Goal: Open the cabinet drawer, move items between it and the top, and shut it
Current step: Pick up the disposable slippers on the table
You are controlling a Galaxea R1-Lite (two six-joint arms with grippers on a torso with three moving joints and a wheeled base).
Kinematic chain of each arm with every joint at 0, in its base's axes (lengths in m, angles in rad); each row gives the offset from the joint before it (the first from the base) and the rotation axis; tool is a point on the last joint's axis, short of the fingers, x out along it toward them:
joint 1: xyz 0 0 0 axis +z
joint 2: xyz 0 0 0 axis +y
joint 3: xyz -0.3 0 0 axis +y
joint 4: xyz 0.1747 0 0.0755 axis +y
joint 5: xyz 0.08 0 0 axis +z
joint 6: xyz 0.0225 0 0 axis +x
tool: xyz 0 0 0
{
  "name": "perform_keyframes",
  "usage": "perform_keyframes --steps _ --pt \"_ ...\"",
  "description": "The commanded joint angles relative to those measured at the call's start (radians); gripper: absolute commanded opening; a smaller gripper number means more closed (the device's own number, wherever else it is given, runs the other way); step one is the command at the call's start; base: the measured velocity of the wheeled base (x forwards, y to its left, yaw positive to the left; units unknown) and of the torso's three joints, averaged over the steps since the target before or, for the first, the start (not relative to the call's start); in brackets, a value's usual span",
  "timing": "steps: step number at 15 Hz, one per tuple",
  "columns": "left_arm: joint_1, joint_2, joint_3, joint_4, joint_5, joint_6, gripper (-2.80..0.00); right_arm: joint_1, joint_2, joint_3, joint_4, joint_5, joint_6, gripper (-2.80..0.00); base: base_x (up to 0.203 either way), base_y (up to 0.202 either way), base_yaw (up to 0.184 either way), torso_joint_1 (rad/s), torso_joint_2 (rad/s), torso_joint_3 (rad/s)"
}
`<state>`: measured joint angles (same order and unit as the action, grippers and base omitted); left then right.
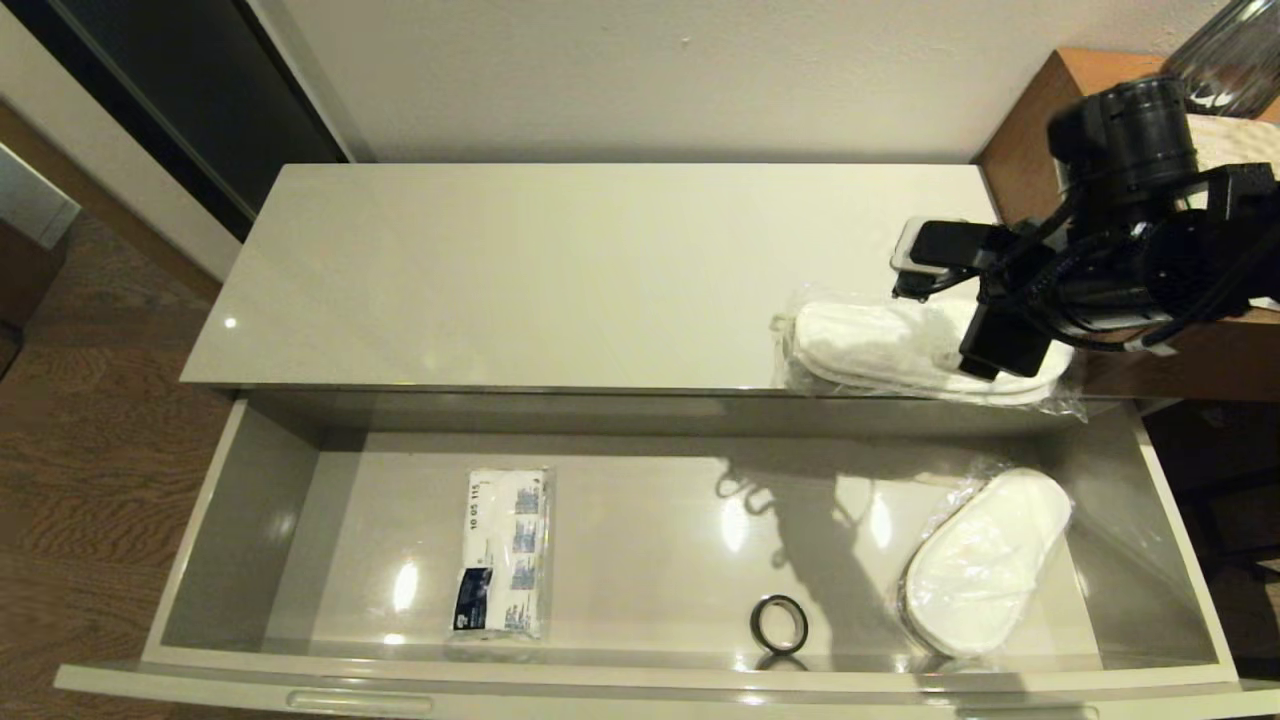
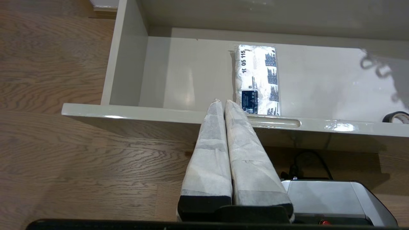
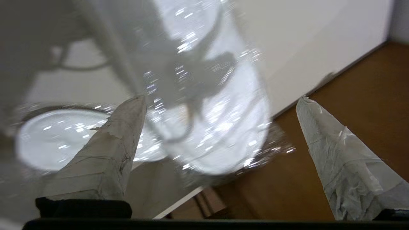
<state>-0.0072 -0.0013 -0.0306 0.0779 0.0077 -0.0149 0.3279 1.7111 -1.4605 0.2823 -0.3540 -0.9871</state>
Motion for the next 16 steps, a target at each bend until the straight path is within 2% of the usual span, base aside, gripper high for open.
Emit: perform_keyframes --steps 1,4,11,13,16 --pt "0.0 0.001 0.0 0.0 0.0 0.0 -2.8 -0.001 -0.035 0.046 0.096 0.038 0.052 0.0 0.0 0.0 0.0 0.0 0.0 0.0" --pt "0.0 0.001 0.0 0.0 0.0 0.0 -2.8 -0.013 0.059 0.011 0.124 0.094 0.07 0.0 0.0 0.0 0.0 0.0 0.0 0.0" --pt "0.0 0.001 0.0 0.0 0.0 0.0 -2.8 -0.048 0.431 -0.354 0.096 0.157 0.098 0.0 0.0 0.0 0.0 0.0 0.0 0.0" --pt "0.0 0.001 0.0 0.0 0.0 0.0 -2.8 -0.05 0.478 -0.386 0.077 0.164 0.102 0.0 0.0 0.0 0.0 0.0 0.0 0.0" --pt "0.0 0.001 0.0 0.0 0.0 0.0 -2.8 -0.053 0.46 -0.372 0.08 0.181 0.15 0.0 0.0 0.0 0.0 0.0 0.0 0.0"
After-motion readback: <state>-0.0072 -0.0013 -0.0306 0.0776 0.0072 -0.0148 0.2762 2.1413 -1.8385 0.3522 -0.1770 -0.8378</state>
